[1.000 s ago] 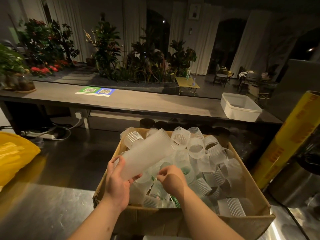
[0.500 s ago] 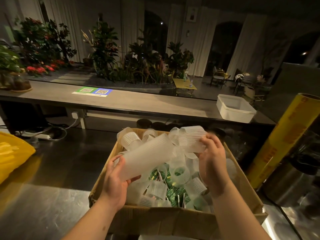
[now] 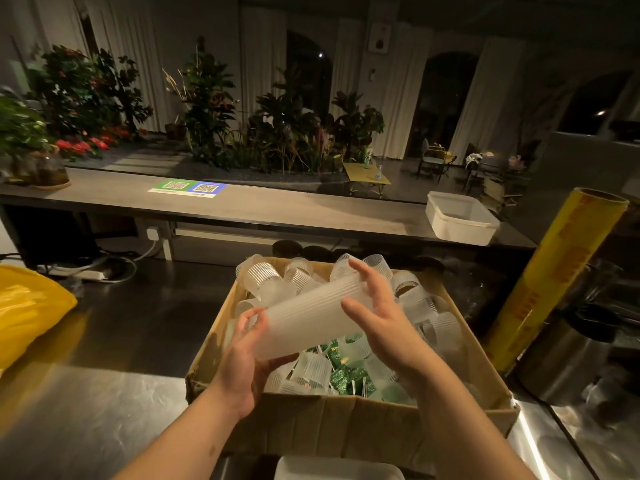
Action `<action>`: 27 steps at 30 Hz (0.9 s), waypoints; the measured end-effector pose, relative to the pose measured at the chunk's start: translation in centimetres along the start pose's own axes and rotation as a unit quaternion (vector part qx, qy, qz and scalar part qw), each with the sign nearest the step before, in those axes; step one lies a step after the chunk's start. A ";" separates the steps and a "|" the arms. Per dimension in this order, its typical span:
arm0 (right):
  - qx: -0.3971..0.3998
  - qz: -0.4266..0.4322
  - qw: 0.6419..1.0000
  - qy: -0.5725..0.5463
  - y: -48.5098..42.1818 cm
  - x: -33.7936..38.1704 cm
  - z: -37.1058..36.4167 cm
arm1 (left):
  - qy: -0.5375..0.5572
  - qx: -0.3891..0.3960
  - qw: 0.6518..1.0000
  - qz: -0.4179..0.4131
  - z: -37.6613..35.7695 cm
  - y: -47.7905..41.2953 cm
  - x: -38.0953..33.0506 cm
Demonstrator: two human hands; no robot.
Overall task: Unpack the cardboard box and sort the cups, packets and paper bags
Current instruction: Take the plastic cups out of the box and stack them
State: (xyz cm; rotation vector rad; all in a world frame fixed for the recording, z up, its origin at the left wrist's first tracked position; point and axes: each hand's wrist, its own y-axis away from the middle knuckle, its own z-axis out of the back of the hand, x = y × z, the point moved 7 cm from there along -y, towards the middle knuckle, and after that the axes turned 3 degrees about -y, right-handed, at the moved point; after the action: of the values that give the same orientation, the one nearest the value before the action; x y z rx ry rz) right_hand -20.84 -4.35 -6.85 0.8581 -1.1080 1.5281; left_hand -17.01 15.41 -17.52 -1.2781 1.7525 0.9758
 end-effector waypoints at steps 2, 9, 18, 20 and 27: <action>-0.003 0.012 1.000 0.024 1.0 1.5 0.8 | 0.014 0.038 0.999 0.010 -1.1 1.6 -0.3; 0.025 0.006 0.991 0.134 5.0 6.3 3.1 | -0.253 0.122 0.960 0.011 -1.1 6.7 0.2; 0.168 -0.037 0.941 0.292 9.4 2.5 -3.1 | -0.535 0.171 0.827 -0.010 1.2 7.6 8.3; 0.185 -0.036 0.926 0.328 9.9 0.6 -5.1 | -0.576 0.147 0.804 -0.008 2.2 7.2 10.6; 0.214 0.006 0.860 0.464 9.1 -3.6 -9.0 | -0.604 0.128 0.786 0.046 4.0 7.0 15.1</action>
State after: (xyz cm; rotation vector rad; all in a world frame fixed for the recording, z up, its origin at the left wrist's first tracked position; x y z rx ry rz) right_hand -28.79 2.46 -15.03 0.2780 -0.0604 1.9046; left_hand -26.70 14.45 -31.62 -0.1819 0.8383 1.1570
